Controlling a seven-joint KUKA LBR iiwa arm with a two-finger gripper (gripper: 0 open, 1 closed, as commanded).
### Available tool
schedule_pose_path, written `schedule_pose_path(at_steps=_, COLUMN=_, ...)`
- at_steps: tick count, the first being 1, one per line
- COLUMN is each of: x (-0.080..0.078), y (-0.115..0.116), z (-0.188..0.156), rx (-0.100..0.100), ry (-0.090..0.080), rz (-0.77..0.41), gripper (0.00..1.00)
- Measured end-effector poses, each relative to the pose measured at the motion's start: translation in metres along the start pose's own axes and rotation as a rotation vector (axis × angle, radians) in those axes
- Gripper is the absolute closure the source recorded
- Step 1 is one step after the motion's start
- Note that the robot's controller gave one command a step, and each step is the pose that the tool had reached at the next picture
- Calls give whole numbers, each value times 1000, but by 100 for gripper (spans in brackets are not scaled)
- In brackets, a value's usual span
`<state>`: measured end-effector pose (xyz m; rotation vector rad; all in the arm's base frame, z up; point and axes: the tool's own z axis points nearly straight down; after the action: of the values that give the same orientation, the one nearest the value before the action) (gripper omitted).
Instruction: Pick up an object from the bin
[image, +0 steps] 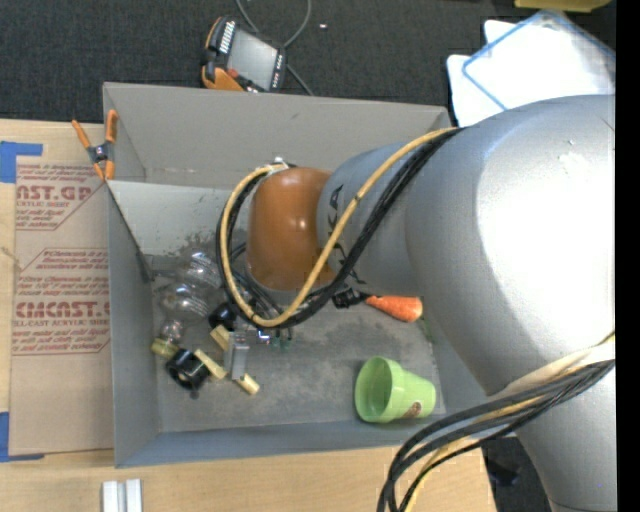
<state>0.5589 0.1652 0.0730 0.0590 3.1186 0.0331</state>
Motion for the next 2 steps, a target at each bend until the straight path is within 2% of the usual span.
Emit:
schedule_pose_path(at_steps=1, x=-6, y=-16, z=-5, rx=-4, ry=-3, rz=-167, gripper=0)
schedule_pose_path(at_steps=2, x=26, y=-69, z=-2, rx=-6, ry=-7, rz=-242, gripper=0)
